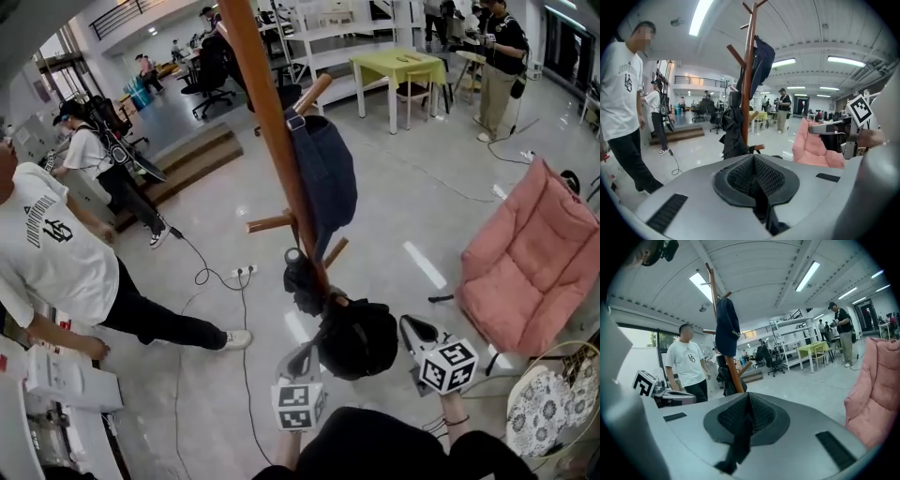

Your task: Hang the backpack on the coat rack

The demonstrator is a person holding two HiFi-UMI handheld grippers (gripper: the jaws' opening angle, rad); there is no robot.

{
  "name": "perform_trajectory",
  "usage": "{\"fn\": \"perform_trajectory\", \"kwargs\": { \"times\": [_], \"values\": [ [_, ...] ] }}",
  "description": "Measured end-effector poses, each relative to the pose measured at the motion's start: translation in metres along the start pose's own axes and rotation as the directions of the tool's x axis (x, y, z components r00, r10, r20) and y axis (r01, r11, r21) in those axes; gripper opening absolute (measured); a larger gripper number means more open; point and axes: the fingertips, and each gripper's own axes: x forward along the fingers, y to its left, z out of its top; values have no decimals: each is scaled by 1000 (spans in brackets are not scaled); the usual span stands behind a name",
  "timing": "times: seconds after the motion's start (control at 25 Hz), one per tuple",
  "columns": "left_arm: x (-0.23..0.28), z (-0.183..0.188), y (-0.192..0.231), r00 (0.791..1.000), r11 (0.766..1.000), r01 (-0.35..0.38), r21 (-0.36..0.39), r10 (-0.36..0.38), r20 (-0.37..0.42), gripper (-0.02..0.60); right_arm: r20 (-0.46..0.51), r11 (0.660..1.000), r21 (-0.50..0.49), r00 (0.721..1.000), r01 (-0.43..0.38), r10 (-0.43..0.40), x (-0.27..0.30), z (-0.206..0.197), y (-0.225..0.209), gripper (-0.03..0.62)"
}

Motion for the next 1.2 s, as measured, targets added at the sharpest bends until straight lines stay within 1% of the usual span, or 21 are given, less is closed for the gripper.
{"fn": "perform_trajectory", "kwargs": {
  "times": [0.16,0.28,0.36,0.52,0.76,1.2],
  "values": [
    [-11,19,8,998,1000,-28,-3,28,61,15,58,999,-50,998,-12,15,-6,23,5,14],
    [-15,31,13,993,999,-37,-1,37,111,15,104,998,-65,994,-14,21,-10,37,6,14],
    [-17,37,16,990,999,-46,7,44,134,15,131,997,-79,991,-7,17,-13,45,6,14],
    [-24,47,21,983,998,-65,-12,66,171,15,177,995,-96,984,5,12,-22,57,5,14],
    [-31,51,29,975,997,-79,-25,82,206,15,205,995,-95,979,18,2,-28,62,0,12],
    [-29,51,33,973,996,-92,-8,92,212,15,228,995,-92,974,27,-5,-26,66,-5,12]
  ]
}}
